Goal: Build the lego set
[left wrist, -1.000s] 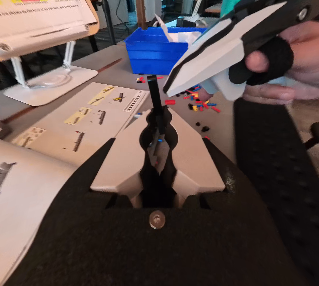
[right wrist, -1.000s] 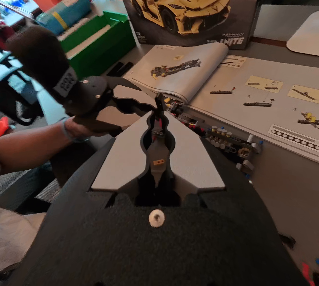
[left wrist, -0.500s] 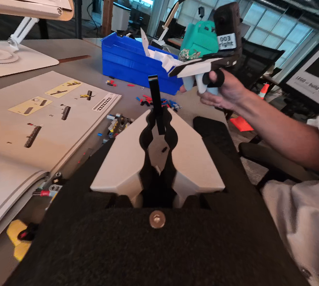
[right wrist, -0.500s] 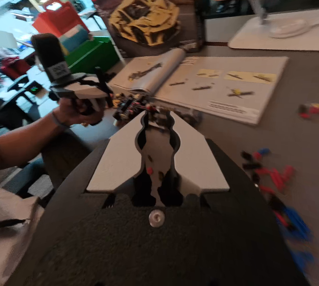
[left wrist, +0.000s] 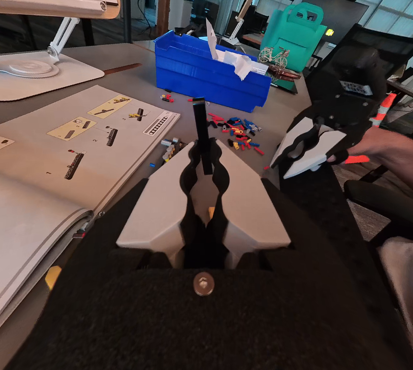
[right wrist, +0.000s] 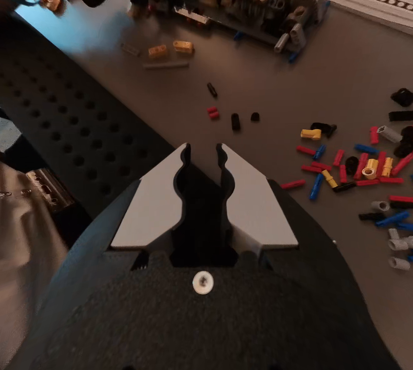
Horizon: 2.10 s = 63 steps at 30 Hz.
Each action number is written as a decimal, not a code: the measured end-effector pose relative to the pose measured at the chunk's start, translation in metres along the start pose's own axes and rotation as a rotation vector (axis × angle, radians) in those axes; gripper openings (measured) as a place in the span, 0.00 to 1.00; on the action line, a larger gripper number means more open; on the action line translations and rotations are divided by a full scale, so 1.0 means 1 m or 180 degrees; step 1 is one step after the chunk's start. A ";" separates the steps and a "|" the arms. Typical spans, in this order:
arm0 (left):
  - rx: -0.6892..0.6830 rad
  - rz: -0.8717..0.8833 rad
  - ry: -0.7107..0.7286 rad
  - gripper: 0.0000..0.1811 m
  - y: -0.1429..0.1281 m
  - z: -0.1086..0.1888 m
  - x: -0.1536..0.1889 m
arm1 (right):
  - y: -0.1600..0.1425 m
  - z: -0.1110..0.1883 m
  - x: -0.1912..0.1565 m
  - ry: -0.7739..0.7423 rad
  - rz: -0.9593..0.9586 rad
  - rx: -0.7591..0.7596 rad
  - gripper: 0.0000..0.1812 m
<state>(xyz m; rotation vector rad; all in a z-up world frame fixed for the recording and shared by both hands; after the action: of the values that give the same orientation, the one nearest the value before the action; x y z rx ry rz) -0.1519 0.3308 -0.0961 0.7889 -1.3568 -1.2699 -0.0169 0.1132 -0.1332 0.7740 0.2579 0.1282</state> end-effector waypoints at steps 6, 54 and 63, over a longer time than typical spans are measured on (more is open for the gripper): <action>0.0022 -0.0078 0.0069 0.03 0.003 0.004 -0.002 | -0.004 0.012 0.018 -0.0295 0.0208 -0.0443 0.13; -0.0043 -0.0283 0.0052 0.04 0.001 0.004 0.004 | -0.037 0.035 0.102 0.0000 0.0791 -0.0106 0.07; -0.0039 -0.0308 0.0059 0.04 0.001 0.004 0.005 | -0.043 0.038 0.099 -0.0060 0.0814 -0.0018 0.04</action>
<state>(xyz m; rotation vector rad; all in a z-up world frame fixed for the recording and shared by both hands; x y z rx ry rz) -0.1570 0.3274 -0.0931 0.8648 -1.3081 -1.3418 0.0899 0.0778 -0.1555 0.8001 0.1396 0.3626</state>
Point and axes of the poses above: each gripper's, where its closed fingertips meet, z back along the fingers, y out of its top, x = y × z across the jaws, the point moved 8 cm from there along z, back along the fingers, and after that the axes turned 2 degrees about x, right-handed, at the moved point
